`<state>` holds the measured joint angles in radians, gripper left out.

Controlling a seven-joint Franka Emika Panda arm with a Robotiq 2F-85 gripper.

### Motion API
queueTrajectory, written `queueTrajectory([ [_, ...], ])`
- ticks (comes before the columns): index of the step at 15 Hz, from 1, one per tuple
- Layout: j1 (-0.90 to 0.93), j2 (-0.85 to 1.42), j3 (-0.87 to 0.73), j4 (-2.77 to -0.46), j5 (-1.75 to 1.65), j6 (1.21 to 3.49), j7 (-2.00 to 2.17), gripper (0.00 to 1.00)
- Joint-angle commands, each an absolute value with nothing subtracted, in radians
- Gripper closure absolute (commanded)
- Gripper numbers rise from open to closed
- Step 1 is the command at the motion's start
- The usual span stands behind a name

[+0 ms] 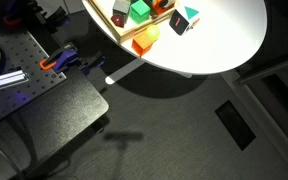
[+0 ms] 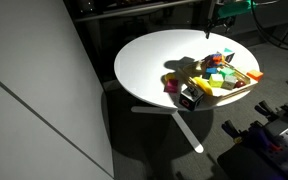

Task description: Pick up the block with the number six on it from the tray and put it on the table

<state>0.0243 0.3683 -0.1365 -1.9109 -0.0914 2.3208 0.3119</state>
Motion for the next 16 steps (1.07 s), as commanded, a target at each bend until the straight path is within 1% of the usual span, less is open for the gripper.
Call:
queueTrajectory([
  [1, 0.013, 0.316, -0.124, -1.971, -0.095, 2.268, 0.291, 0.00],
  [6, 0.011, 0.316, -0.124, -2.026, -0.102, 2.295, 0.286, 0.00],
  [16, 0.027, 0.371, -0.148, -2.075, -0.192, 2.476, 0.312, 0.00],
])
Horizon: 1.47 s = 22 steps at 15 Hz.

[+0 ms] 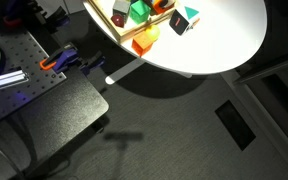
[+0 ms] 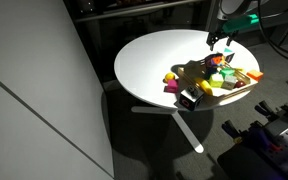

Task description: Pick up the block with the number six on it from the tray and put it on the table

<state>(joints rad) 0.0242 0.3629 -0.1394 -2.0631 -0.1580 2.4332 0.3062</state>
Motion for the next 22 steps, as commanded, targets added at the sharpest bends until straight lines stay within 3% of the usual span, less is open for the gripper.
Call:
queueTrajectory([
  [1, 0.030, 0.380, -0.152, -2.076, -0.203, 2.490, 0.317, 0.00],
  [17, 0.041, 0.495, -0.183, -2.043, -0.211, 2.560, 0.310, 0.00],
  [18, 0.042, 0.499, -0.185, -2.042, -0.211, 2.562, 0.310, 0.25],
  [19, 0.044, 0.502, -0.187, -2.041, -0.211, 2.563, 0.309, 0.26],
  [22, 0.049, 0.499, -0.190, -2.037, -0.208, 2.554, 0.313, 0.51],
])
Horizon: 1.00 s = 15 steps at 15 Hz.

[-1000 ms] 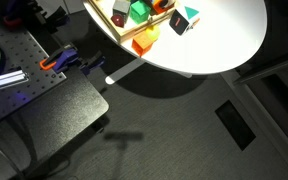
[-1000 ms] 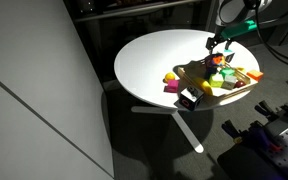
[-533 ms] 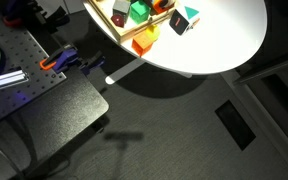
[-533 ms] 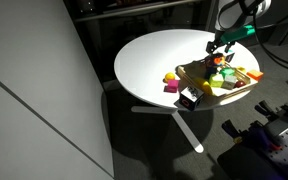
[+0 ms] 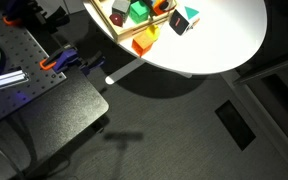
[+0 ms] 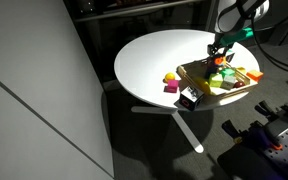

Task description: Pick up the block with the number six on it from the tray and put it on the table

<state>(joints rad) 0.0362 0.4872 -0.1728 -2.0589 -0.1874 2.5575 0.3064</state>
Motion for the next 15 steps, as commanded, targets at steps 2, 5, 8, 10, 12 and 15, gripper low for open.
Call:
queueTrajectory([
  [2, 0.049, 0.489, -0.188, -2.036, -0.202, 2.541, 0.311, 0.63],
  [5, 0.042, 0.470, -0.177, -2.033, -0.186, 2.507, 0.298, 0.84],
  [8, 0.032, 0.446, -0.165, -2.022, -0.172, 2.445, 0.280, 0.98],
  [10, 0.024, 0.429, -0.158, -2.009, -0.165, 2.398, 0.272, 1.00],
  [12, 0.018, 0.416, -0.153, -1.991, -0.159, 2.356, 0.267, 0.98],
  [15, 0.014, 0.402, -0.151, -1.967, -0.162, 2.320, 0.274, 0.99],
])
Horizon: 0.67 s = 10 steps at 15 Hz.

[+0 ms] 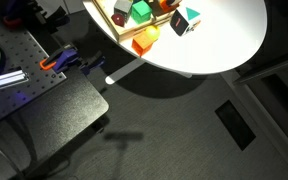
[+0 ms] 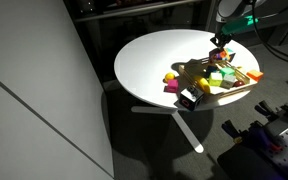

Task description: Pick up the block with the number six on it from the tray and put it on the table

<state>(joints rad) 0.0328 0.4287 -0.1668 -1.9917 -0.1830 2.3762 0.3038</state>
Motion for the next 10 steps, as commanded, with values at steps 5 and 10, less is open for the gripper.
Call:
queueTrajectory([
  [5, 0.002, 0.413, -0.147, -1.899, -0.151, 2.279, 0.279, 0.98],
  [10, -0.011, 0.453, -0.149, -1.798, -0.128, 2.229, 0.290, 0.98],
])
